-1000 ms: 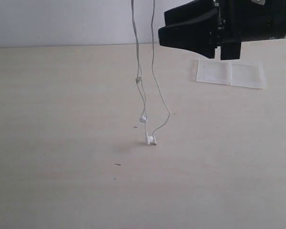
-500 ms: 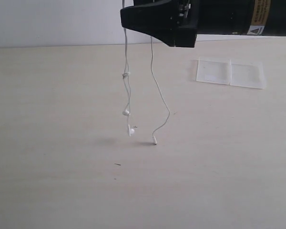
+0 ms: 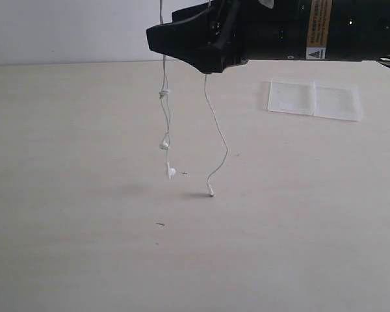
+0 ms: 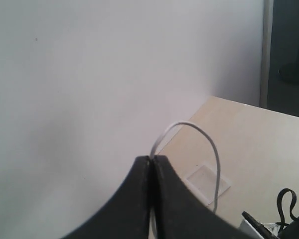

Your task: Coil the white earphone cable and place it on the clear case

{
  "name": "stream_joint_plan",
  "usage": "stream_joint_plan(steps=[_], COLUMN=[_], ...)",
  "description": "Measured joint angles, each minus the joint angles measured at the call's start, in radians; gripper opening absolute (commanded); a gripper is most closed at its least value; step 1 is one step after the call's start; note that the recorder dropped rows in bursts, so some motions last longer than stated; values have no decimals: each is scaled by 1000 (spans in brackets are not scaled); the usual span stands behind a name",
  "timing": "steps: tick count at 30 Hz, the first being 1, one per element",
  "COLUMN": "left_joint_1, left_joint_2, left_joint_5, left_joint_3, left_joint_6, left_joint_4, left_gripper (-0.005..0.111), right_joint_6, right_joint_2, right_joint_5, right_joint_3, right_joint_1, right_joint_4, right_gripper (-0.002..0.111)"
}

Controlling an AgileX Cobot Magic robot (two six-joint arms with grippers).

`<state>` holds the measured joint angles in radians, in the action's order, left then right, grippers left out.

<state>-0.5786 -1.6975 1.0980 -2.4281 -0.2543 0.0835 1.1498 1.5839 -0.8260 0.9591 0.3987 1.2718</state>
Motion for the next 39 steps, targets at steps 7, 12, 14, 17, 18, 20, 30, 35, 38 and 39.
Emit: stream_joint_plan(steps=[7, 12, 14, 17, 18, 20, 30, 35, 38, 39], left_joint_1=[0, 0, 0, 0, 0, 0, 0, 0, 0, 0], left_joint_2=[0, 0, 0, 0, 0, -2, -27, -27, -27, -27], left_joint_5=[-1, -7, -7, -8, -8, -8, -28, -38, -42, -44], left_joint_3=[0, 0, 0, 0, 0, 0, 0, -2, -2, -2], left_joint_6=[93, 136, 161, 177, 185, 194, 254, 318, 347, 352], left_joint_4=[0, -38, -77, -98, -100, -100, -101, -141, -156, -158], left_gripper=[0, 0, 0, 0, 0, 0, 0, 0, 0, 0], right_joint_6=[71, 118, 145, 166, 173, 185, 214, 214, 214, 214], right_joint_2=[0, 0, 0, 0, 0, 0, 0, 0, 0, 0], right_joint_5=[131, 193, 193, 193, 193, 190, 171, 171, 171, 173], right_joint_3=[0, 0, 0, 0, 0, 0, 0, 0, 0, 0], right_joint_1=[41, 52, 54, 54, 54, 54, 54, 54, 54, 54], right_joint_4=[-78, -39, -19, -13, -13, -13, -29, -30, -34, -39], right_gripper=[60, 59, 59, 59, 59, 59, 70, 70, 70, 70])
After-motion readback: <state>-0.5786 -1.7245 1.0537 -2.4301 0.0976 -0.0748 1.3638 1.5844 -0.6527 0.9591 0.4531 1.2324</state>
